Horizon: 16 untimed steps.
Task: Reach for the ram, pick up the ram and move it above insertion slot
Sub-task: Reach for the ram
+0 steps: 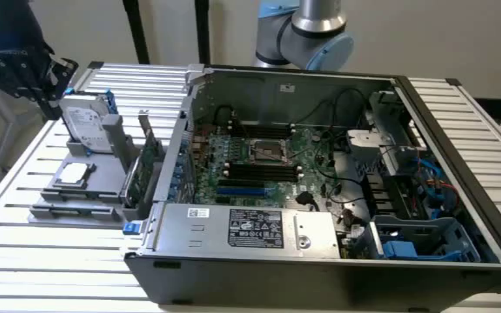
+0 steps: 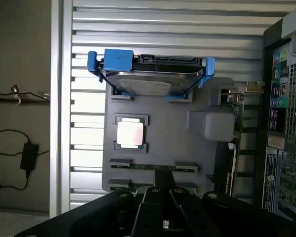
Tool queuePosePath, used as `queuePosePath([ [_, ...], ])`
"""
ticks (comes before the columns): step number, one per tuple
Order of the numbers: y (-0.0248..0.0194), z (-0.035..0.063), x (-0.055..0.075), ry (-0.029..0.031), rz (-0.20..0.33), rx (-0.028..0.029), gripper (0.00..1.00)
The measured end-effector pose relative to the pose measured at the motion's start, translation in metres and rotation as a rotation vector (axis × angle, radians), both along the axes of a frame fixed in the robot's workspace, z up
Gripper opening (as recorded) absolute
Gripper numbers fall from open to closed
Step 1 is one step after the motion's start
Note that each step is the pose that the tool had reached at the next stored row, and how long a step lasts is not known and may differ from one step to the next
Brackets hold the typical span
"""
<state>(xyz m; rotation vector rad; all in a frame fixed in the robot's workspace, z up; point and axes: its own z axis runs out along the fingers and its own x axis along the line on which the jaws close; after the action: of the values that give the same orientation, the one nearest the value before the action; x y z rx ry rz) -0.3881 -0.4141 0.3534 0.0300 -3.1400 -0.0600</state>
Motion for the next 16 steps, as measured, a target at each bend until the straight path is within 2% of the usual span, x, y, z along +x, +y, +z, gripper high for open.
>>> queuePosePath([
  [13,0.0,0.0,0.0,0.0001,0.0,0.0,0.11],
  [15,-0.002,0.0,0.0005,0.0003,0.0,-0.0002,0.11],
  [16,-0.0044,-0.0001,0.0012,0.0001,0.0,-0.0001,0.11],
])
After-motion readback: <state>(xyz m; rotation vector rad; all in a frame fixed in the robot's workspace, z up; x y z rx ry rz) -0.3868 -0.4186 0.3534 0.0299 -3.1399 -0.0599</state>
